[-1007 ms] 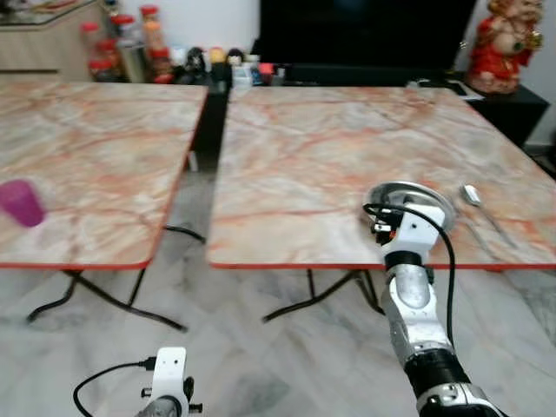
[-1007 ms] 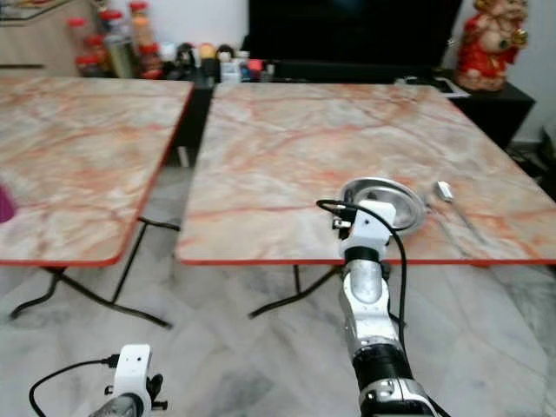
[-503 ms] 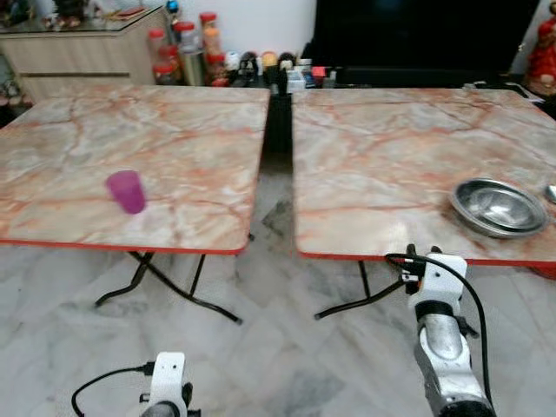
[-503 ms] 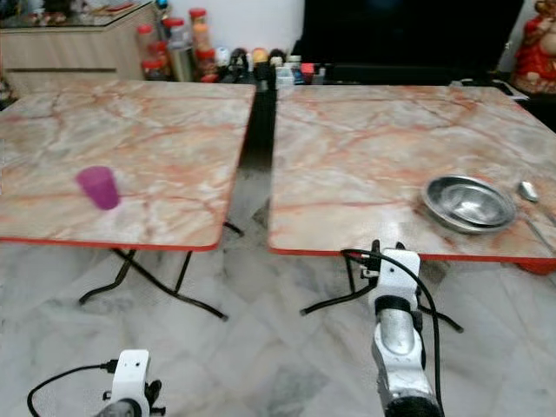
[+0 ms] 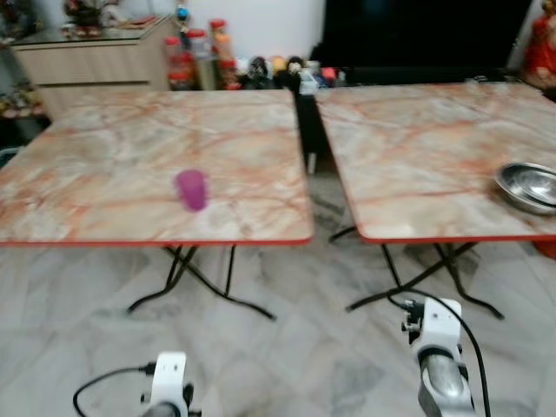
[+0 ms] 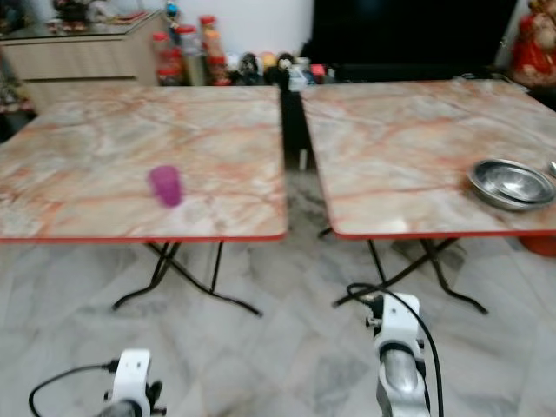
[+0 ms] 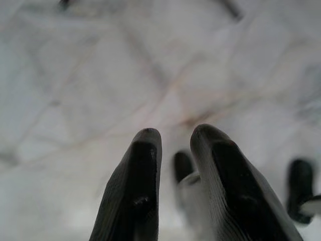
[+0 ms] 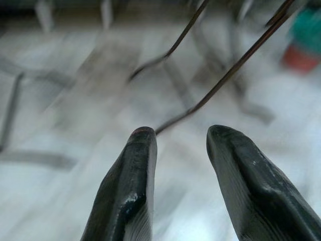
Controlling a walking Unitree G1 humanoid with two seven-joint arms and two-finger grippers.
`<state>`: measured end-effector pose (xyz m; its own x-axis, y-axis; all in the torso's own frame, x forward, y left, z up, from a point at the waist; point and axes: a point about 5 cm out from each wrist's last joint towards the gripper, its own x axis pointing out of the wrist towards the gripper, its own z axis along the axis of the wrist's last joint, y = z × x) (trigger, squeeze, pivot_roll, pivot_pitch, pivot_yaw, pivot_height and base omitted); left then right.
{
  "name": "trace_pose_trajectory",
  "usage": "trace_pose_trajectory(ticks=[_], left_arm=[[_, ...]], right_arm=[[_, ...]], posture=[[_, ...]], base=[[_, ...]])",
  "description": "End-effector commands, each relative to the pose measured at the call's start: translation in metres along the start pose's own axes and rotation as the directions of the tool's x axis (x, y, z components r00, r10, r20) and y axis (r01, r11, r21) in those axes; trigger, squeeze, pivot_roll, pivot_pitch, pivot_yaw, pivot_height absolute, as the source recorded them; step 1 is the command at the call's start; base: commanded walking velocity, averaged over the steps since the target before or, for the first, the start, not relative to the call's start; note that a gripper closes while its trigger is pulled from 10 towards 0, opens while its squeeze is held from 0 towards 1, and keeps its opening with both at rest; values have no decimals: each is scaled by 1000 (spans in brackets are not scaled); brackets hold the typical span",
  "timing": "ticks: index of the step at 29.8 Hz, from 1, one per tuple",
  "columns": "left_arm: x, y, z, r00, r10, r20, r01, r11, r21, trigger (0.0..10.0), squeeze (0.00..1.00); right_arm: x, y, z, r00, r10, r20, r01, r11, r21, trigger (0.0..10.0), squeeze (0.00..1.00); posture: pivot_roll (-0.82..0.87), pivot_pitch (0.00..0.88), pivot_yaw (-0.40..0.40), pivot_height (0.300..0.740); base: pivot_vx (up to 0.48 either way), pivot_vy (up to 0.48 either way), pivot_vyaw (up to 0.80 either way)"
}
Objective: Setting the table
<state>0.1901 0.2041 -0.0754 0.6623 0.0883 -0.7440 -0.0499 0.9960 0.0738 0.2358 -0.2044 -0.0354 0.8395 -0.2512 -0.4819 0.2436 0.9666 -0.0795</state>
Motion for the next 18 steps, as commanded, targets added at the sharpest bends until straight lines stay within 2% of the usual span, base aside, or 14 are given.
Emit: trace_pose_trajectory(ticks=[1, 2, 9, 11, 18], left_arm=[[2, -5, 6, 1000, -9, 13, 9, 1000, -2, 10000, 0], [2, -5, 6, 1000, -9, 13, 9, 1000, -2, 10000, 0], [2, -3, 8, 1000, 1, 18, -1, 1000, -11, 10000, 0], [2, -3, 8, 1000, 4, 19, -4, 1000, -11, 10000, 0], [2, -3, 9, 1000, 6, 26, -6, 1000, 6, 10000, 0]], right_arm=[[0, -8, -7, 998, -11, -58, 11, 1000, 11, 10000, 0], [0, -8, -7, 998, -11, -58, 11, 1000, 11, 10000, 0], [-12, 2, -43, 967, 71, -245, -68, 997, 18, 10000, 0], [-14, 3, -46, 963, 73, -261, -71, 997, 16, 10000, 0], [-18, 7, -54, 947, 90, -310, -85, 996, 31, 10000, 0]], posture=[[33, 0, -7, 740], [33, 0, -7, 740], [54, 0, -11, 740], [54, 0, -11, 740], [55, 0, -9, 740]], base=[[0, 480, 0], [0, 480, 0], [0, 480, 0], [0, 418, 0], [0, 0, 0]])
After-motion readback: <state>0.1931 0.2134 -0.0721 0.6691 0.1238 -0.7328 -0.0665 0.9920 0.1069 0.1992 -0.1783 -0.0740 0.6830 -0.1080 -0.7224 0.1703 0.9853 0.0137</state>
